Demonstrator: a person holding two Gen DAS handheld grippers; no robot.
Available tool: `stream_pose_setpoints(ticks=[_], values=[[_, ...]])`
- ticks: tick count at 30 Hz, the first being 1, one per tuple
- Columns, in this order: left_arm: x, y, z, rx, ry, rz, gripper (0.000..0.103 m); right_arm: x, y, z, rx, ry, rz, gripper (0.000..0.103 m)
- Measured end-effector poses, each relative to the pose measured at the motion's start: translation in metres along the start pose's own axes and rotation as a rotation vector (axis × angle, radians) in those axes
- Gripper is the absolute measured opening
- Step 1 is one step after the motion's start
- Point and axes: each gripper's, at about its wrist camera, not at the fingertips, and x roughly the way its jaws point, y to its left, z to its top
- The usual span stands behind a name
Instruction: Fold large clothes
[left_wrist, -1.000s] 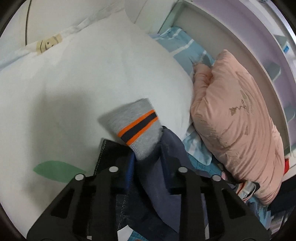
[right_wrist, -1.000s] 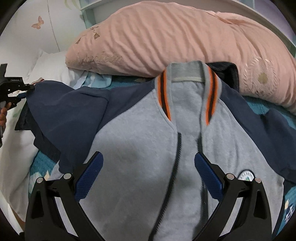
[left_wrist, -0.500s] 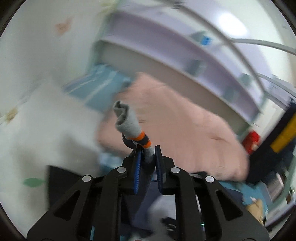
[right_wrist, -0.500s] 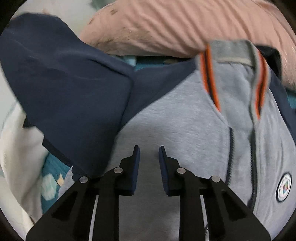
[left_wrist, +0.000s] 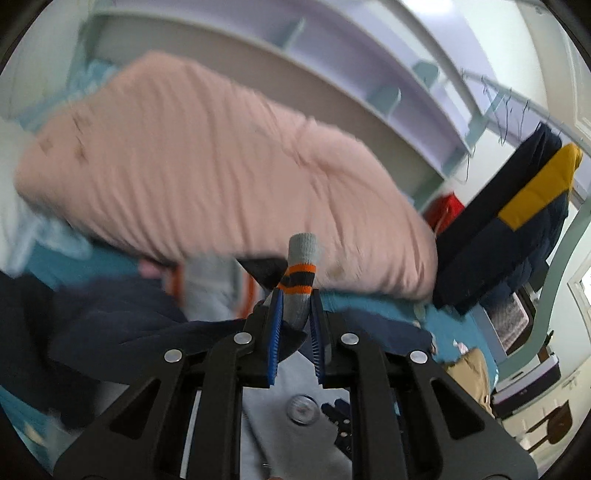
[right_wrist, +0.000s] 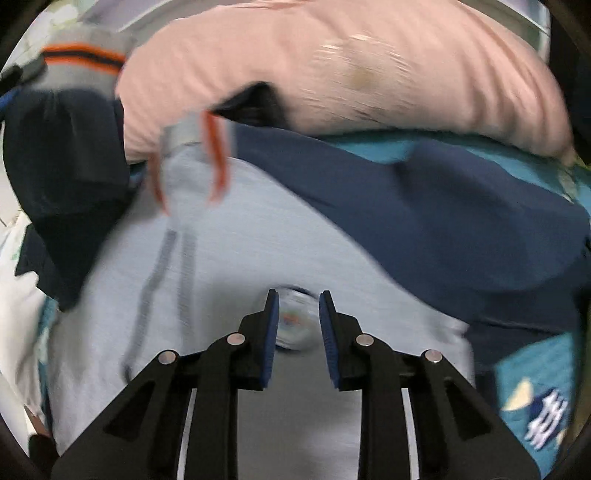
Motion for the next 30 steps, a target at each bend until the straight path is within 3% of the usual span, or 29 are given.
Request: stream_pose_setpoints(ticks=[3,7,10,13,15,16,17,20,23,26,27,29,30], values=[[0.038,-0.018,-0.028,-0.041,0.05,-0.007,0.014,-0.005,-0.024,-0.007,0.027,0.02,0.014,0.023],[0.083,-0.039,-0.058,-0.03,0.104,0.023,0.014,-0.016,-0.041,-0.015,0.067,0.01,0.093,0.024],[0.105,-0.031,-0.078,-0.044,0.18,0.045,0.015,-0.015,-0.045,-0.014,0.082,0.003,0.127,0.036],[0.1,-0.014,-0.083,-0.082,0.189,0.032,0.016,-0.011,-0.047,-0.009,0.11,-0.001,0.172,0.038],[0.088,-0.003,-0.083,-0.08,0.159,0.06,0.036,-0.011,-0.043,-0.005,0.128,-0.015,0.212,0.046],[0.075,0.01,-0.083,-0.069,0.129,0.087,0.05,-0.007,-0.039,-0.002,0.139,-0.013,0.235,0.047],[0.069,0.018,-0.084,-0.058,0.118,0.11,0.051,-0.004,-0.035,0.001,0.144,-0.012,0.248,0.047],[0.042,0.059,-0.088,-0.022,0.095,0.266,0.052,0.012,-0.02,0.011,0.17,0.012,0.27,0.047],[0.025,0.103,-0.096,-0.015,0.117,0.405,0.052,0.029,-0.019,0.016,0.215,0.035,0.19,0.047],[0.016,0.144,-0.108,-0.046,0.165,0.456,0.052,0.044,-0.017,0.021,0.25,0.057,0.154,0.047],[0.018,0.162,-0.115,-0.055,0.205,0.488,0.052,0.045,-0.016,0.021,0.253,0.052,0.151,0.046],[0.02,0.183,-0.126,-0.073,0.257,0.492,0.05,0.048,-0.013,0.023,0.241,0.051,0.164,0.013],[0.018,0.186,-0.127,-0.063,0.246,0.474,0.05,0.047,-0.014,0.024,0.231,0.047,0.171,0.01]])
